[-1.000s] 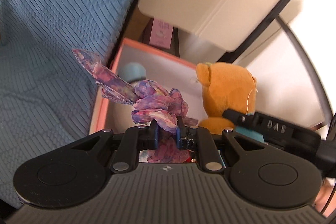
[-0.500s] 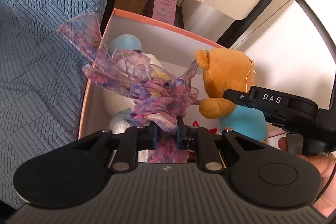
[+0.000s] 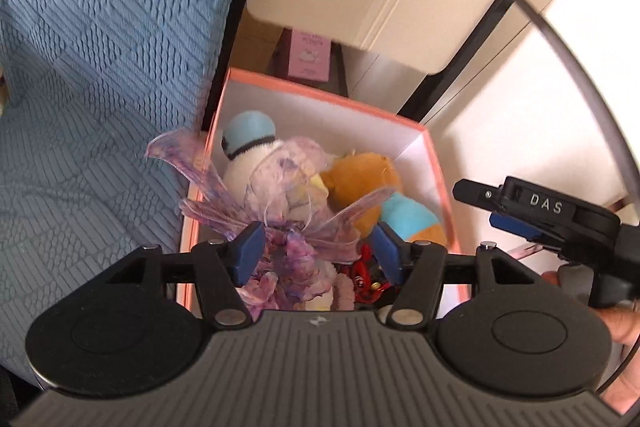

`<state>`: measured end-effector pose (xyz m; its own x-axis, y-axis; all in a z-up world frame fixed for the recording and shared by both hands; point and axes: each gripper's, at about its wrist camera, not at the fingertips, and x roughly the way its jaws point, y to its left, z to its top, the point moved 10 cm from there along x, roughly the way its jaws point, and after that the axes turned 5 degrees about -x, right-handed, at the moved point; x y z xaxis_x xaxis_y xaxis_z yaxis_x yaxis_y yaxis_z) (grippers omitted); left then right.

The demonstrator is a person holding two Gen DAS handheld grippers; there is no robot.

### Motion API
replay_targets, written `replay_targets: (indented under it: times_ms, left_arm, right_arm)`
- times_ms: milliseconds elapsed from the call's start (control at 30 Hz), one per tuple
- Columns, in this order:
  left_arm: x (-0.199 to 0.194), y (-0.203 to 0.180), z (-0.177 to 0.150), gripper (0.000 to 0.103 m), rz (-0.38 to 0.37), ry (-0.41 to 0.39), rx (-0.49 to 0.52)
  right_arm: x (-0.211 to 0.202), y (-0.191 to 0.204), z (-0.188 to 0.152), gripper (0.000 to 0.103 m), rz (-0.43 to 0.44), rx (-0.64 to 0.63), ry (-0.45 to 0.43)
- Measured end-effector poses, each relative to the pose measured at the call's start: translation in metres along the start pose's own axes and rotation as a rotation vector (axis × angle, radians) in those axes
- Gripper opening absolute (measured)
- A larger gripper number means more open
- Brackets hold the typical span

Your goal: Organize objects

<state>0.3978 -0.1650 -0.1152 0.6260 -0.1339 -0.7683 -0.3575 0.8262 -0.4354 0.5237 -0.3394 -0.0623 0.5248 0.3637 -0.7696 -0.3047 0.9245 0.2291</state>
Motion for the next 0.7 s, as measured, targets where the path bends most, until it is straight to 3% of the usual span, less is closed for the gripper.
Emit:
replay_targets:
  times_ms: [133,200,333,700]
  left_arm:
    - [-0.031,-0.004,0.004,0.067,-0.027,-0.039,0.029]
    - [-0.049,-0.003,0.004,0.074,-0.033,-0.061,0.045]
    - [-0.078,-0.006,0.001,0.078,-0.061,-0.081,0.071]
    - [-0.146,0.004,-0.015,0.089,-0.095,-0.151,0.14]
  right_arm:
    - [-0.032,0.015,0.001,0.075,0.018,-0.003,-0.041]
    - [-0.05,0.025,0.0,0.075,0.023,-0.016,-0.064]
    - [-0.082,0.041,-0.007,0.075,0.03,-0.035,-0.097]
    - [-0.138,0.075,-0.072,0.075,0.033,-0.052,-0.105]
